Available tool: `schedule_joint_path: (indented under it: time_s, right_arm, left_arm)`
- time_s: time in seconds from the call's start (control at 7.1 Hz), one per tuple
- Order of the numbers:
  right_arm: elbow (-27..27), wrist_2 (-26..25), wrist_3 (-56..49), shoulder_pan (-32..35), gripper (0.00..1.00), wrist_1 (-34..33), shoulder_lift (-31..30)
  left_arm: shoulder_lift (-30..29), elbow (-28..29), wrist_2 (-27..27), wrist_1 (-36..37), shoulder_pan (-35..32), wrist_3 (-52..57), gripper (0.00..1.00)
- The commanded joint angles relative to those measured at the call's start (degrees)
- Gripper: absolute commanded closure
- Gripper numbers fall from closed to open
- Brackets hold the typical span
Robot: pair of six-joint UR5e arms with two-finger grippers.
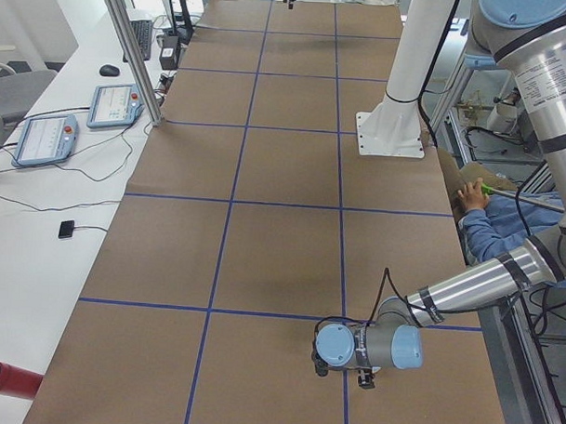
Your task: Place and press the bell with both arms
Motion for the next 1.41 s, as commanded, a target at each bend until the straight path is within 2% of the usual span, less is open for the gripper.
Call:
schedule_joint_path:
  time_s: [0.0, 1.13, 1.27]
  right_arm:
    - [0.0, 0.0, 0.0, 0.0, 0.0, -0.1, 0.0]
    - [-0.2, -0.1, 0.0, 0.0, 0.0, -0.1, 0.0]
    - [-0.2, -0.1, 0.0, 0.0, 0.0, -0.1, 0.0]
  left_arm:
    - [0.0, 0.9, 0.0, -0.1, 0.9, 0.0, 0.01]
    - [-0.4, 1.2, 0.0, -0.2, 4.5, 0.0, 0.03]
    - [-0.4, 1.2, 0.0, -0.2, 4.7, 0.0, 0.06]
